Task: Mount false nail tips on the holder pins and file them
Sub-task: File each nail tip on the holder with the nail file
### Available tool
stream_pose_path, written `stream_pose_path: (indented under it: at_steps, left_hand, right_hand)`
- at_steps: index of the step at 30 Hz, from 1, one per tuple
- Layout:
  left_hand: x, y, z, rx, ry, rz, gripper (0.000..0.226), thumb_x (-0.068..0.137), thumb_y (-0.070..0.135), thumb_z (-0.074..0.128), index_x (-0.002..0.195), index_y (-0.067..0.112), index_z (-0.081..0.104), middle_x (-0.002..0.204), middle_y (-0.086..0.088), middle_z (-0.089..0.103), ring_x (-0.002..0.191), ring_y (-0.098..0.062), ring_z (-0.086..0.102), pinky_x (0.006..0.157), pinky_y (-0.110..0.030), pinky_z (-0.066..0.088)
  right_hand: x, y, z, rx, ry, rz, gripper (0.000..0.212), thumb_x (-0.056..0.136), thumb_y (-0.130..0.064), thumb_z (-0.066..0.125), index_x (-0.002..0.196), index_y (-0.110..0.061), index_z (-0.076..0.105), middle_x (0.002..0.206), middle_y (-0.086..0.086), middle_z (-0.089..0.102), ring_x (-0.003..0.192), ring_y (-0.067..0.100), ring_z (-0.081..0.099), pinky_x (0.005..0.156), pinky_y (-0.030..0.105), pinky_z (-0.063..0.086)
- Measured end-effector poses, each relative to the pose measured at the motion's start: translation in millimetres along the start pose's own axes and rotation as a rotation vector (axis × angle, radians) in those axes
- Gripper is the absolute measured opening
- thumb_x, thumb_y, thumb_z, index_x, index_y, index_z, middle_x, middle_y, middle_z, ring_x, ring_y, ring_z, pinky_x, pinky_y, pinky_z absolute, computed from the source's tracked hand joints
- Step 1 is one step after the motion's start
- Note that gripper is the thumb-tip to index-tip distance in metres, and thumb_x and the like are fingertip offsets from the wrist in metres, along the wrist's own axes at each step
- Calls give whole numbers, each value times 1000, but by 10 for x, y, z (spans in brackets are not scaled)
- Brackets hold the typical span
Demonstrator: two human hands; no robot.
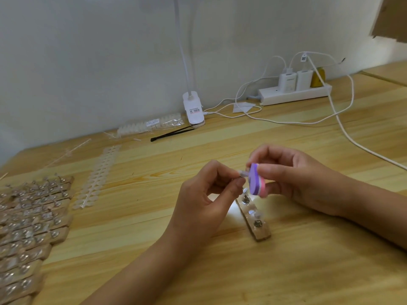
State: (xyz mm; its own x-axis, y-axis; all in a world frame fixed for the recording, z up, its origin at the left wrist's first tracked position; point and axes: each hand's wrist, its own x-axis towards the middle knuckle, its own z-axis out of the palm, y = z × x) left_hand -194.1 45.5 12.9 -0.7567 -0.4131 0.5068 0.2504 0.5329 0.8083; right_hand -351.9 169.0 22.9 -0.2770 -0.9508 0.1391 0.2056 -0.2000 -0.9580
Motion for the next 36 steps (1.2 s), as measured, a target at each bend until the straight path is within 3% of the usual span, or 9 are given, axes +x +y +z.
stream_pose_path:
  at_steps: [4,8,9,13,17,22,26,31,36]
  left_hand:
    - [-7,1,4,-5,-22,-11,15,86,12,67,86,26,61,89,15,73,73,-4,67,71,-21,54]
    - [6,-1,-4,0,-8,-11,17,86,15,68,83,31,62,81,9,71,71,-6,66,69,-23,53]
    - [9,-1,-7,3,-8,-11,18,86,16,68,81,32,62,79,7,70,70,-7,65,69,-24,53]
    - [7,-4,-3,-20,-18,-33,18,86,17,67,83,34,63,87,2,73,72,-7,66,71,-29,55]
    - [4,-7,-9,-7,-15,-14,16,86,17,68,84,31,62,81,2,71,71,-8,66,70,-30,55]
    - [-3,-7,-3,-21,-26,-19,17,86,14,68,84,29,62,88,10,73,73,-6,67,71,-23,54]
    - [1,-7,-12,-11,-15,-4,19,86,13,68,84,30,61,80,6,71,71,-7,66,70,-23,53]
    - [-8,-7,5,-44,-23,-28,14,86,13,67,85,25,61,88,14,73,73,-4,67,71,-21,54]
    - [25,-35,-25,-208,71,-77,5,85,21,68,87,17,64,80,6,72,75,-8,69,70,-17,53]
  right_hand:
    - [55,-22,-55,51,238,-77,22,77,-18,73,98,-14,66,80,-2,69,75,7,69,67,18,55]
    - [-3,-15,-27,6,-10,20,13,79,-17,77,91,-21,73,85,1,69,76,10,69,67,20,56]
    - [-2,12,-3,-9,-24,12,12,81,-16,77,91,-21,74,86,0,69,78,11,70,68,20,56]
    - [45,-12,-59,65,198,-75,21,75,-18,76,95,-15,69,83,0,70,78,10,71,69,19,56]
    - [-4,-10,-22,18,-47,16,12,81,-18,76,92,-21,74,87,0,70,78,9,70,69,20,56]
    - [39,-34,-96,71,187,-58,16,78,-19,75,93,-17,72,84,-1,70,78,9,70,69,19,56]
    - [7,-12,-30,4,-20,-2,14,79,-19,75,93,-21,74,89,0,70,80,11,71,70,21,57]
    - [41,-45,-93,98,194,-102,25,74,-19,74,98,-21,69,87,3,68,87,17,72,78,23,56]
    - [28,-17,-5,141,156,-86,34,63,-31,91,80,-22,64,93,10,65,85,16,69,76,24,56]
